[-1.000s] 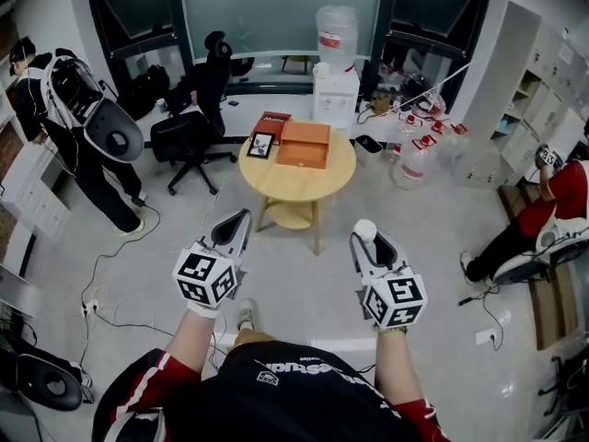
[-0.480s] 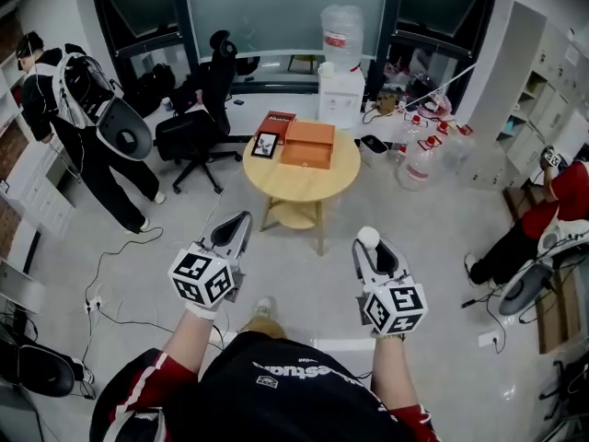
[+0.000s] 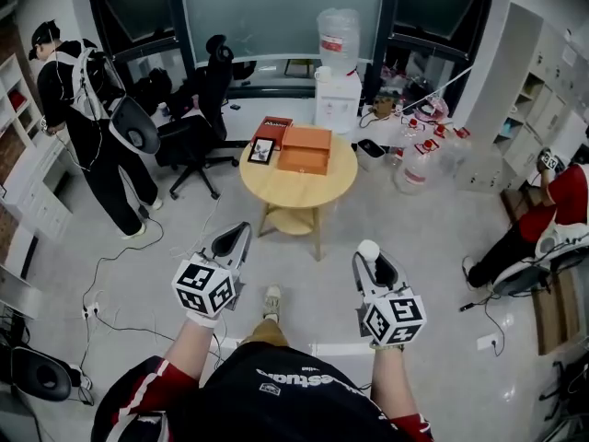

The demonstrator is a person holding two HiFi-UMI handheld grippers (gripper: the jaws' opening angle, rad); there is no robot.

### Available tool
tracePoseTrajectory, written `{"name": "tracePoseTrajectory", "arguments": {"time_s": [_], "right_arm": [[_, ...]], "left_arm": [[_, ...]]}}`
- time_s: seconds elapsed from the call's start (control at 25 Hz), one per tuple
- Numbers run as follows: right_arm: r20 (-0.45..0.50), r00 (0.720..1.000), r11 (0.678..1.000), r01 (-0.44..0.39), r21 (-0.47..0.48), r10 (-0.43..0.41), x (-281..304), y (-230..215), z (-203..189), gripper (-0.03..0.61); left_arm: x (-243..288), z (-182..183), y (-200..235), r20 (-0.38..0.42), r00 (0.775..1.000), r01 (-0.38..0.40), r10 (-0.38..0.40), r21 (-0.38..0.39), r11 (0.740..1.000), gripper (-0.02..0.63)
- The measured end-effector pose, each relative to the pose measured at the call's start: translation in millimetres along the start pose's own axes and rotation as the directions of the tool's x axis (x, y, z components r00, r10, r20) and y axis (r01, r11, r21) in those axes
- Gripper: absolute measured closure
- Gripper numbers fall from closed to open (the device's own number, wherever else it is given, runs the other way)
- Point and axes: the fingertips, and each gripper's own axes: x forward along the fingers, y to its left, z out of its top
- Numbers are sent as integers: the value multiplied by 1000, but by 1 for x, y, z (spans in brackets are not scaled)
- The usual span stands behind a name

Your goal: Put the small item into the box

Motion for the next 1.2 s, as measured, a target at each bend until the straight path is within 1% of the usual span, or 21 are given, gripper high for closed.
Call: {"name": "tracePoseTrajectory", "arguments": {"time_s": [0.24, 0.44, 0.92, 1.2], "right_arm": [[-10, 1000, 1000, 9, -6, -9, -2, -8, 2, 396], [-10, 1000, 1000, 21, -2, -21, -2, -14, 2, 396], [-25, 1000, 1000, 17, -6, -17, 12, -23, 3, 396], [-36, 999, 1000, 10, -18, -10, 31, -27, 8, 394]], "left_arm": [[11, 0, -12, -13, 1000, 14, -14, 29, 999, 597], [16, 2, -10, -19, 1000, 15, -14, 42, 999, 597], [27, 0, 4, -16, 1000, -2, 3, 29, 1000, 597], [47, 7, 10, 0, 1000, 13, -13, 24, 1000, 597]]}}
